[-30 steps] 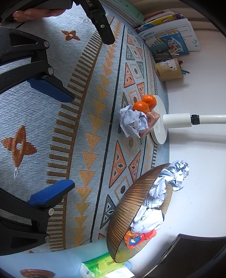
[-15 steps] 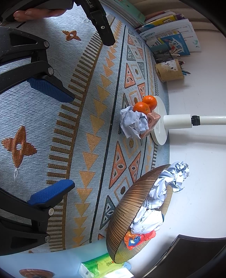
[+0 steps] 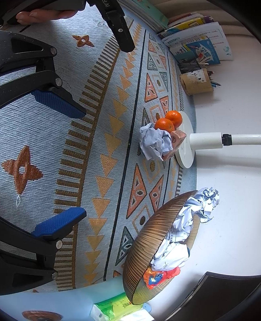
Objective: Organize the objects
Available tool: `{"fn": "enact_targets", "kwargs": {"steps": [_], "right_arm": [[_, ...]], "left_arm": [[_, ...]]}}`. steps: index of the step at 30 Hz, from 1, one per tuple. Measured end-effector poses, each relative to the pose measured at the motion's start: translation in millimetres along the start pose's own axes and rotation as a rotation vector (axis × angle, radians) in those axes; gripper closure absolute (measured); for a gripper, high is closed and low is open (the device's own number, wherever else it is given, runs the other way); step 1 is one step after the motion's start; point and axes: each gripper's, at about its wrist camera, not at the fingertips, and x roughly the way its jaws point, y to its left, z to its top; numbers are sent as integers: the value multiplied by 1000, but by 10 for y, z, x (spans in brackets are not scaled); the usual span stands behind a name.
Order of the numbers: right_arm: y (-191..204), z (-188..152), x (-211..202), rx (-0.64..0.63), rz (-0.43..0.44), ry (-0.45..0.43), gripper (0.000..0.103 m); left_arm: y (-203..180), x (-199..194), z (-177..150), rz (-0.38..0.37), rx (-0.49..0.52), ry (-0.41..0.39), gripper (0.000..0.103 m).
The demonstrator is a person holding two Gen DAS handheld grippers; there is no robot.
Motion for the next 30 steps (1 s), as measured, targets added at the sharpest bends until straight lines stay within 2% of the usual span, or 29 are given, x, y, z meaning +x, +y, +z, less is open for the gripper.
{"fn": "enact_targets", "kwargs": {"steps": [22,30], "right_arm": [[4,1,3,-6,-2,0,14],[114,10,-7,-76,-40,-12,14]], "left_arm": [[19,9,-8,-3,-3,3,1],[17,12,-11,-1,-4,4,1]]}}
